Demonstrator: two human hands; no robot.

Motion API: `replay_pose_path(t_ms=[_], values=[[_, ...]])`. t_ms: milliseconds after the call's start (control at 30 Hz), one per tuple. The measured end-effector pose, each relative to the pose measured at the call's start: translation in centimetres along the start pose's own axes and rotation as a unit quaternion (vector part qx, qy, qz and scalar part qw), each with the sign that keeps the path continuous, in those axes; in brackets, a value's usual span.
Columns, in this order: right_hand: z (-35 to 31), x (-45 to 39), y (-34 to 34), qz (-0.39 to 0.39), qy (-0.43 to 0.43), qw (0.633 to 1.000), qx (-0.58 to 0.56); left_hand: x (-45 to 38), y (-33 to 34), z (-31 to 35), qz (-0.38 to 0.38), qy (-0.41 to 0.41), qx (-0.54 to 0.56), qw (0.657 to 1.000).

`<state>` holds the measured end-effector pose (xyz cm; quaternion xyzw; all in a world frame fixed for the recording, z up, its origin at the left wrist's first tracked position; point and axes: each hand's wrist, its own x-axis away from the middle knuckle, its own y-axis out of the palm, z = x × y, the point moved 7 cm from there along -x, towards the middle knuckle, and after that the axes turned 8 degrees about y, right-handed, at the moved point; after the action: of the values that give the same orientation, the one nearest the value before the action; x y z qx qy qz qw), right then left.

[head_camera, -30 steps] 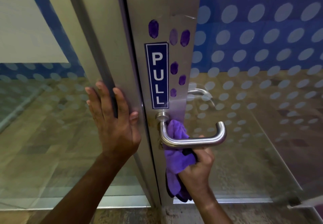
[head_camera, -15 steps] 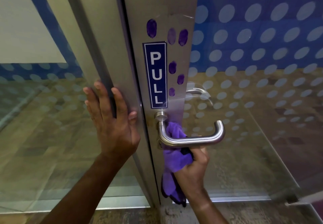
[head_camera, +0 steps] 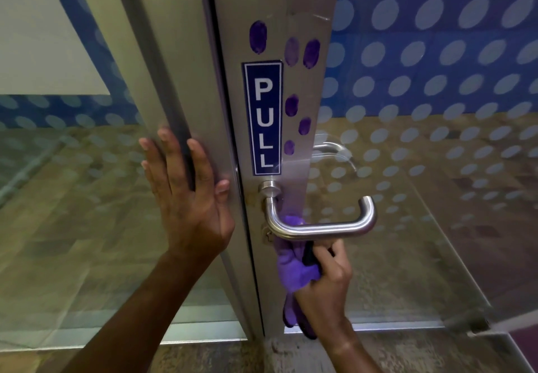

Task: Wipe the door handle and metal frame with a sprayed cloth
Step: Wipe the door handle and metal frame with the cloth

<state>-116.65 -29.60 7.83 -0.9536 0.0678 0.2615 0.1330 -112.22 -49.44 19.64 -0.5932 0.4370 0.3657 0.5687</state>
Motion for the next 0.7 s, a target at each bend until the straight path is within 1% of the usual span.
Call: replay_pose_path(t_ms=[100, 167, 233, 300, 367, 433, 500, 533, 567, 633, 700], values=[[-0.9, -0.6, 0.2, 0.083, 0.075, 0.988, -0.103, 0.0, 0.0, -0.1, -0.004, 0.001, 0.005, 1.000], [-1.9, -1.3, 0.9, 0.110, 0.104, 0.976, -0.160, 0.1, 0.1, -0.1, -0.005, 0.004, 0.006, 1.000], [-2.7, -1.7, 1.0, 0.119, 0.105, 0.971, -0.180, 0.2, 0.1, -0.2, -0.004, 0.002, 0.009, 1.000], [-3.3, -2.1, 0.9, 0.095, 0.054, 0.983, -0.149, 0.1, 0.1, -0.2, -0.001, -0.001, 0.007, 1.000], [-3.3, -1.8, 0.7, 0.061, -0.012, 0.996, -0.064, 0.2, 0.1, -0.1, -0.004, -0.007, 0.006, 1.000], [-2.3, -1.2, 0.4, 0.039, -0.020, 0.999, -0.008, 0.2, 0.0, -0.2, -0.001, -0.009, 0.009, 1.000], [-1.5, -1.0, 0.2, 0.037, 0.000, 0.999, 0.006, 0.1, 0.0, -0.1, -0.006, -0.010, 0.009, 1.000], [-1.5, -0.9, 0.3, 0.047, 0.023, 0.998, -0.018, 0.0, -0.1, 0.0, -0.008, -0.009, 0.009, 1.000], [-1.6, -0.9, 0.4, 0.062, 0.058, 0.994, -0.066, 0.0, -0.1, 0.0, -0.008, -0.007, 0.010, 1.000], [-2.0, -1.1, 0.9, 0.103, 0.118, 0.975, -0.158, 0.0, -0.2, 0.0, -0.008, -0.008, 0.013, 1.000], [-2.6, -1.4, 1.4, 0.129, 0.135, 0.964, -0.190, 0.1, -0.2, 0.1, -0.011, -0.007, 0.015, 1.000]])
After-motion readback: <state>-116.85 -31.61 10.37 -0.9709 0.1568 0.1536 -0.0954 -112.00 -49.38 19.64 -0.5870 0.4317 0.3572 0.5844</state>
